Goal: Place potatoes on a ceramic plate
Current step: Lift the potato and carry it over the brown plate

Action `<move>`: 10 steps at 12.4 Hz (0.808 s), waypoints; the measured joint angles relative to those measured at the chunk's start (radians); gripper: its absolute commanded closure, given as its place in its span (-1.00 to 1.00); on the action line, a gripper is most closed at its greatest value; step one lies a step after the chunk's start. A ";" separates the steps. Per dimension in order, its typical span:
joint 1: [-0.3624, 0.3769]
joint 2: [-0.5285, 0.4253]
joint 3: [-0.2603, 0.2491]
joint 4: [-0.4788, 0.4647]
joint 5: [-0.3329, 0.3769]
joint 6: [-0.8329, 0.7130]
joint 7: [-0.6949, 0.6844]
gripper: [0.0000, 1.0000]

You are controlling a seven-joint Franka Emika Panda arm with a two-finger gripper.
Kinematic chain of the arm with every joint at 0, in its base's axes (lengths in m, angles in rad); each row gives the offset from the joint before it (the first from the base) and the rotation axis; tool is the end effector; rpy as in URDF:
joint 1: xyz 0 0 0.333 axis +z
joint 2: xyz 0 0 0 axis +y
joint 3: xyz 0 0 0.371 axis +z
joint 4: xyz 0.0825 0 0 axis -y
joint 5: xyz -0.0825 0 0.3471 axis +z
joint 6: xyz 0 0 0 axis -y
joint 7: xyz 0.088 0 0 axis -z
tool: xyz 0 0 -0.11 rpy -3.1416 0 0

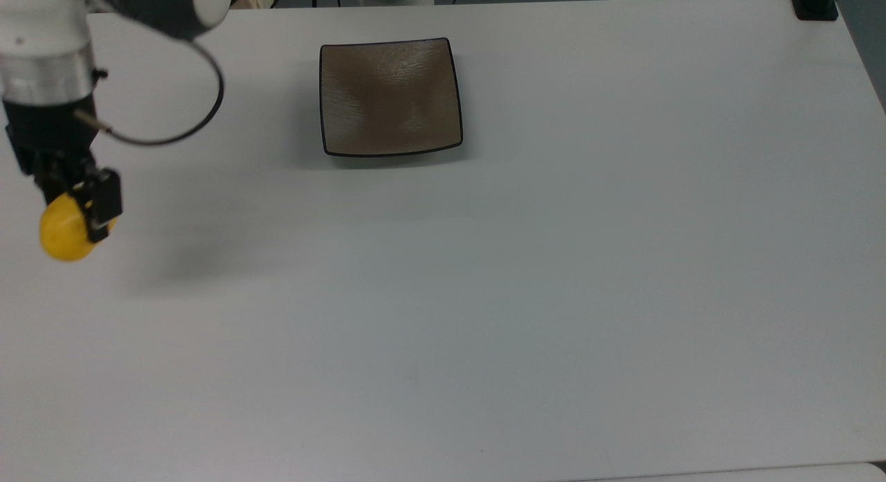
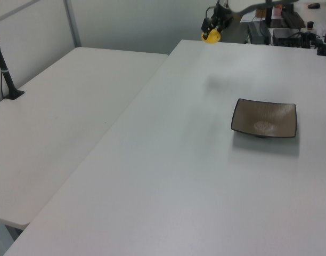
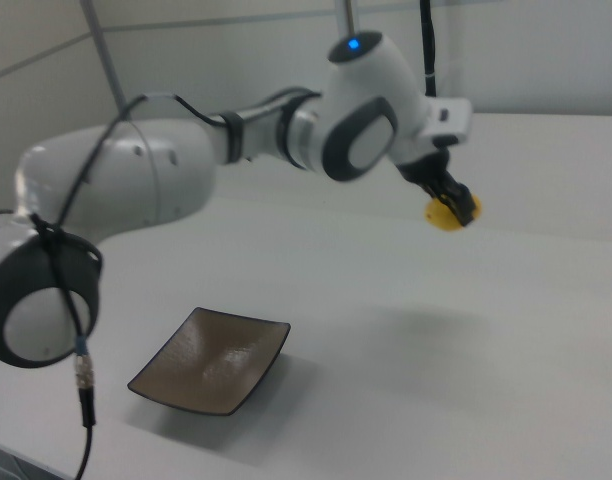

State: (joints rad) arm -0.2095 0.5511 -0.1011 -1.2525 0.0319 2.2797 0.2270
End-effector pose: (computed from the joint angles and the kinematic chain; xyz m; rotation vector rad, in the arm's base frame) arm 0.7205 -0.2066 0.5500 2.9112 -0.7818 0.7337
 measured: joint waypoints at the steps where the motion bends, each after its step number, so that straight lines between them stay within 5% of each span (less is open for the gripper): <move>1: 0.024 -0.064 0.003 -0.026 0.000 -0.069 -0.013 1.00; 10: 0.199 -0.490 0.013 -0.271 0.097 -0.503 -0.199 1.00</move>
State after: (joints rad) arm -0.0102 0.0616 -0.0881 -1.5232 0.1290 1.7764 0.0285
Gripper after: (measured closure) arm 0.330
